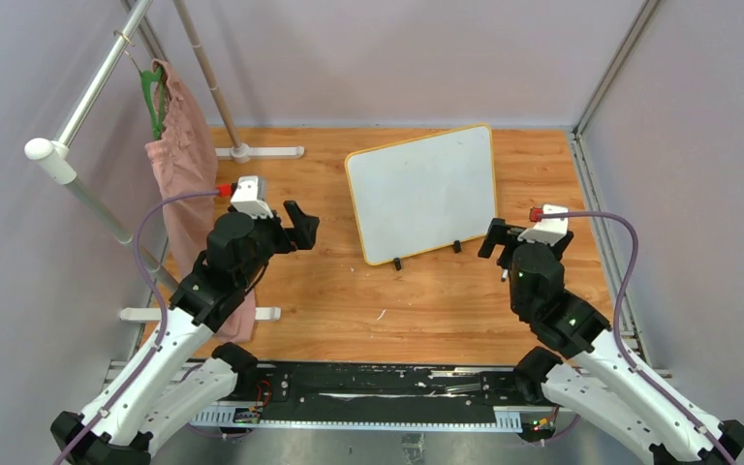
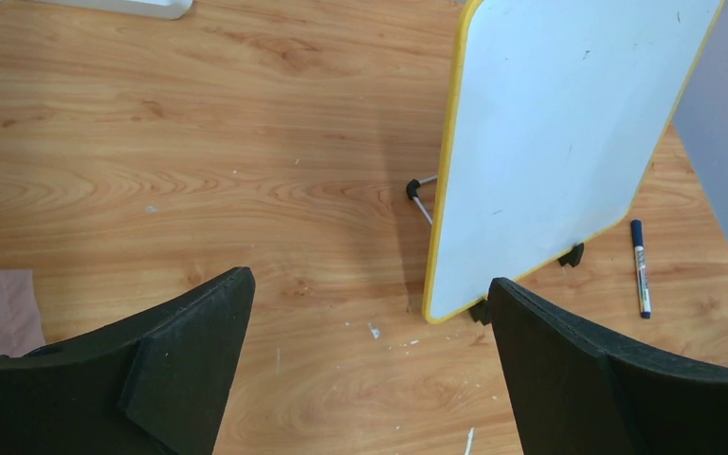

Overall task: Write a sentence on the whiteboard
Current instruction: Open the whiteboard marker at the center of the board.

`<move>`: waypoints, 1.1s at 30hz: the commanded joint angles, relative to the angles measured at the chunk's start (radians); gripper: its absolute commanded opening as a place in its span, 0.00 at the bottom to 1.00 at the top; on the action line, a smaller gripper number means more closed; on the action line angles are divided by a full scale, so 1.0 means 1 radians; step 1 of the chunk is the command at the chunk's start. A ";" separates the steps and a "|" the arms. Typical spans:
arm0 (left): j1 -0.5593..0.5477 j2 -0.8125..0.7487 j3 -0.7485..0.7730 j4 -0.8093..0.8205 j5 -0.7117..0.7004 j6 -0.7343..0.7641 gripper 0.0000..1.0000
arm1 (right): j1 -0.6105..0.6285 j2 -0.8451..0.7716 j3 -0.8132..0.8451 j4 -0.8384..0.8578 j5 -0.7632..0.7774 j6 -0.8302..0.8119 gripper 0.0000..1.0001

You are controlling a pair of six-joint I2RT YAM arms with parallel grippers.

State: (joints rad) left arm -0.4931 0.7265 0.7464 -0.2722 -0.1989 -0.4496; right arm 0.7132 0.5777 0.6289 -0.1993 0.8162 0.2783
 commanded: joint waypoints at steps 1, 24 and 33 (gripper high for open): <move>0.006 -0.025 0.009 0.022 -0.023 0.006 1.00 | -0.005 0.042 0.023 -0.013 0.054 -0.025 0.98; -0.037 -0.108 -0.005 0.031 -0.010 0.058 1.00 | -0.654 0.472 0.008 -0.205 -0.498 0.296 0.78; -0.044 -0.121 -0.007 0.031 -0.008 0.057 1.00 | -0.654 0.698 0.072 -0.136 -0.519 0.253 0.60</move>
State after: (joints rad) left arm -0.5282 0.6163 0.7456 -0.2649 -0.1955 -0.4034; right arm 0.0731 1.2247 0.6594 -0.3775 0.3153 0.5522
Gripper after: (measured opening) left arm 0.997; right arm 0.642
